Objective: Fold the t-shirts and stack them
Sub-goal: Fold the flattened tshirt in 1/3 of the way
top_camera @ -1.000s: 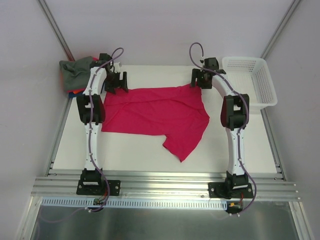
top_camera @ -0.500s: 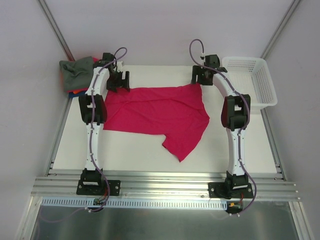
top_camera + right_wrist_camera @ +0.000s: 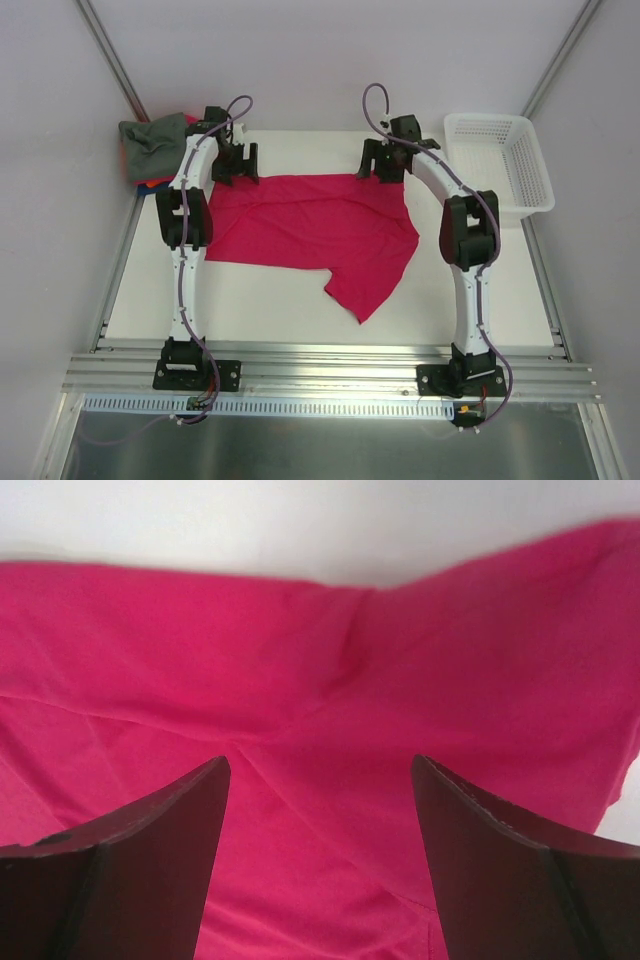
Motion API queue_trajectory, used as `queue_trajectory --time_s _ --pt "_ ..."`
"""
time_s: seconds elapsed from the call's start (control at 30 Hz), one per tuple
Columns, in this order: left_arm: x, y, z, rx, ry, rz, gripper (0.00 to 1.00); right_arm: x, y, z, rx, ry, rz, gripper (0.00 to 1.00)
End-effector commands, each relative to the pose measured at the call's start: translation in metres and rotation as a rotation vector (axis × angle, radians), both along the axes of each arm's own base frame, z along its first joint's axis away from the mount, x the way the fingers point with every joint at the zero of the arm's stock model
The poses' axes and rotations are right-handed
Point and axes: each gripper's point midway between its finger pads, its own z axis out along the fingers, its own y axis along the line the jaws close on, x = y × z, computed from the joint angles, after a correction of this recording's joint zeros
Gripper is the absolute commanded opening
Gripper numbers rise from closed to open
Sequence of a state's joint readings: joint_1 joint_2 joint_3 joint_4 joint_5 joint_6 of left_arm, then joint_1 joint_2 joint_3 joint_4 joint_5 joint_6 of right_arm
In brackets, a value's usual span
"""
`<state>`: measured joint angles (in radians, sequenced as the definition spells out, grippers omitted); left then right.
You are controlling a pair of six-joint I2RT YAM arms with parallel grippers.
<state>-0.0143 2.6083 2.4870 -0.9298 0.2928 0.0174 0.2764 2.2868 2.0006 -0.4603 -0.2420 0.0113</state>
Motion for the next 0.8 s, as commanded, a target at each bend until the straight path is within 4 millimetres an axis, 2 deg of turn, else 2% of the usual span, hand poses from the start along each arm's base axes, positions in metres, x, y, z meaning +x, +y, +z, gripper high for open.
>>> queue_trajectory --time_s 0.0,0.07,0.27,0.47,0.63,0.77 --pt "-0.003 0.002 0.032 0.038 -0.034 0.024 0.90 -0.004 -0.004 -0.012 0.042 0.065 -0.042 0.78" --pt "-0.003 0.004 0.032 0.047 -0.036 0.026 0.90 -0.002 -0.005 -0.025 0.038 0.086 -0.050 0.78" --pt "0.003 0.010 0.029 0.082 -0.052 0.044 0.91 0.007 -0.015 -0.042 0.027 0.107 -0.077 0.79" --pt "0.018 0.007 0.023 0.075 -0.093 0.039 0.91 0.019 -0.038 -0.057 0.002 0.117 -0.126 0.79" --pt "0.026 -0.001 0.024 0.061 -0.117 0.055 0.91 0.031 -0.051 -0.057 -0.011 0.093 -0.145 0.80" --pt "0.039 -0.015 0.021 0.052 -0.159 0.026 0.92 0.035 -0.048 -0.056 -0.015 0.075 -0.123 0.80"
